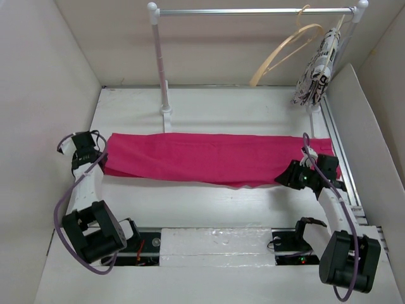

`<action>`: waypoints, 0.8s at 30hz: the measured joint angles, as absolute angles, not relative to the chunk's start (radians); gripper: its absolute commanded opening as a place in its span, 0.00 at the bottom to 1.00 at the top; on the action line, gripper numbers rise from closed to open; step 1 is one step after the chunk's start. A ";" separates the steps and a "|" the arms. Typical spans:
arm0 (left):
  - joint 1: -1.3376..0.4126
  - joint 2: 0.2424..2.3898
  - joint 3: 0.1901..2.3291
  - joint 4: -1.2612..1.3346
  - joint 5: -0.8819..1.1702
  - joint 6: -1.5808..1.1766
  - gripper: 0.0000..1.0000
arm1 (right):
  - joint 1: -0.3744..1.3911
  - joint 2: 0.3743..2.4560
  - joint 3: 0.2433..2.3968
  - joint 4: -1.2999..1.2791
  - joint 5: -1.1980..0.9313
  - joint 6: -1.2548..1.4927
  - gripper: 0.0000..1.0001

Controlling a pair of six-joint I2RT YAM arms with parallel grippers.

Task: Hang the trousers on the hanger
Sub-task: Fold the trousers at the center of the board.

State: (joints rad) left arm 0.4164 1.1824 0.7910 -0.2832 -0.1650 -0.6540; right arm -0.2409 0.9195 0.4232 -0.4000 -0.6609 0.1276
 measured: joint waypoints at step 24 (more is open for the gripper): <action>-0.244 1.272 1.005 -0.267 -0.152 -0.739 0.38 | -0.482 0.949 0.601 -0.440 -0.414 0.299 0.72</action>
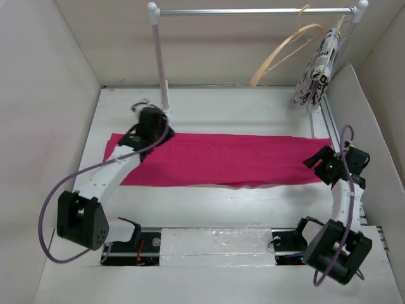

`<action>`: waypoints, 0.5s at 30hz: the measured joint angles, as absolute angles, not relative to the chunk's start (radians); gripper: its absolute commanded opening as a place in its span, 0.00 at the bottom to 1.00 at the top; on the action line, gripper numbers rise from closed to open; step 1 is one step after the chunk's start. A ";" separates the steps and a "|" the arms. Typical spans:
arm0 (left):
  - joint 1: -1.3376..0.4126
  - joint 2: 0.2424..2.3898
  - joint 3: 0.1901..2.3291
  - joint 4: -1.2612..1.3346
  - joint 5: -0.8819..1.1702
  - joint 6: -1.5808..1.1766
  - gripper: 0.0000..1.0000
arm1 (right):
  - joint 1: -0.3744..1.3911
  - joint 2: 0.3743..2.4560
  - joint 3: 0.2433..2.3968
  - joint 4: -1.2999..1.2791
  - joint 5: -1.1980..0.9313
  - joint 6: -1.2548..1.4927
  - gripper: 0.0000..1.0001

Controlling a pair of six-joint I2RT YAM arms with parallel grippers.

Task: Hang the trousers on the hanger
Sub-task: Fold the trousers at the center of the board.

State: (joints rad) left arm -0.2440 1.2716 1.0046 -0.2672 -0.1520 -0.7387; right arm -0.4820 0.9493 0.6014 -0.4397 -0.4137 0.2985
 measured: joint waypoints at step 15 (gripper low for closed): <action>-0.822 1.662 1.074 -0.145 -0.111 -0.762 0.00 | -0.839 1.371 0.675 -0.313 -0.369 0.321 0.83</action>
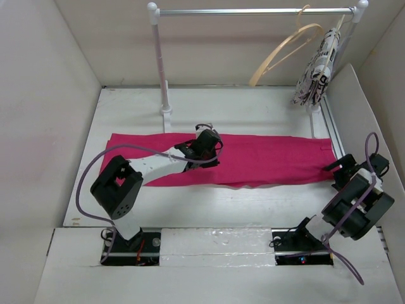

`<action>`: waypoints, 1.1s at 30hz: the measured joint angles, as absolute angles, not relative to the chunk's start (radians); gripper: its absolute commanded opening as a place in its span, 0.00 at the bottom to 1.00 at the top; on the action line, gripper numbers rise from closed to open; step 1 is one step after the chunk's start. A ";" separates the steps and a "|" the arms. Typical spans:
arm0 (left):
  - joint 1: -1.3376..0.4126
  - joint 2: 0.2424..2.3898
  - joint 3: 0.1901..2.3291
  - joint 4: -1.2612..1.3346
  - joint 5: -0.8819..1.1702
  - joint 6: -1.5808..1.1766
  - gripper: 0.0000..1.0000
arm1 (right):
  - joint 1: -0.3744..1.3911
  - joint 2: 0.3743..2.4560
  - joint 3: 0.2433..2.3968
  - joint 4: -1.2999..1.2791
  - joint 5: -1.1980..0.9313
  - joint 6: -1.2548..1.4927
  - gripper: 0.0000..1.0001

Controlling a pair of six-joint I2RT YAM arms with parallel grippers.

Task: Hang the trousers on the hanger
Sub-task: Fold the trousers at the center of the board.

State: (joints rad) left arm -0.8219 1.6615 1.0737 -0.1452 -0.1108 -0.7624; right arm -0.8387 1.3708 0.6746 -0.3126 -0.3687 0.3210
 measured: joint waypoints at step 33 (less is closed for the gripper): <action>-1.153 1.982 1.246 -0.012 -0.076 -0.848 0.00 | -0.222 0.805 1.297 -0.622 -0.395 0.329 0.00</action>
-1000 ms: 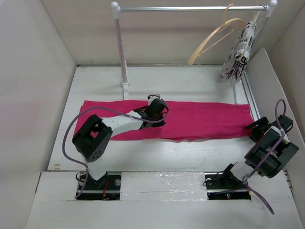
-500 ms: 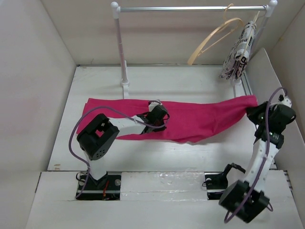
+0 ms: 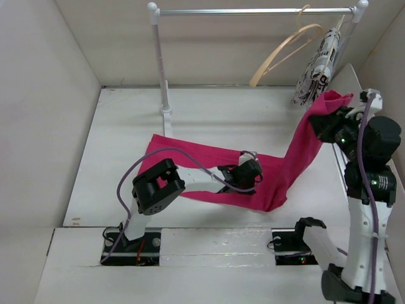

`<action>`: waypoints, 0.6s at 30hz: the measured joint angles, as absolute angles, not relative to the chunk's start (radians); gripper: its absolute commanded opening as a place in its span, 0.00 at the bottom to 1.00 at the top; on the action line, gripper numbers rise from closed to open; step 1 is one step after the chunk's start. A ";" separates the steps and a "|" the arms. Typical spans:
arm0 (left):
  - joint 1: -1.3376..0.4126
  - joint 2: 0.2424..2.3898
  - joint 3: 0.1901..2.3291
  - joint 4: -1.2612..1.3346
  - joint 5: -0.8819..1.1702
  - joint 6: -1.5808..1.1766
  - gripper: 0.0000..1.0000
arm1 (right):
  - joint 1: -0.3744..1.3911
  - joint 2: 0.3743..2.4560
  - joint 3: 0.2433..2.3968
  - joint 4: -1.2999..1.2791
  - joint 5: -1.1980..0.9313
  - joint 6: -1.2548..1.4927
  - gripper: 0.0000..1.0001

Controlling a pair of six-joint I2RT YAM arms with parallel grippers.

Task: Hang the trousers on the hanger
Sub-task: Fold the trousers at the center of the board.

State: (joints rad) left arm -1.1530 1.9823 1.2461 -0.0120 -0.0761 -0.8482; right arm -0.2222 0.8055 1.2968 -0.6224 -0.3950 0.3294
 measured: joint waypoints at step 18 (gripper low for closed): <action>-0.421 0.910 0.927 -0.303 -0.255 -0.823 0.00 | 0.875 1.292 1.546 -0.520 0.269 0.388 0.00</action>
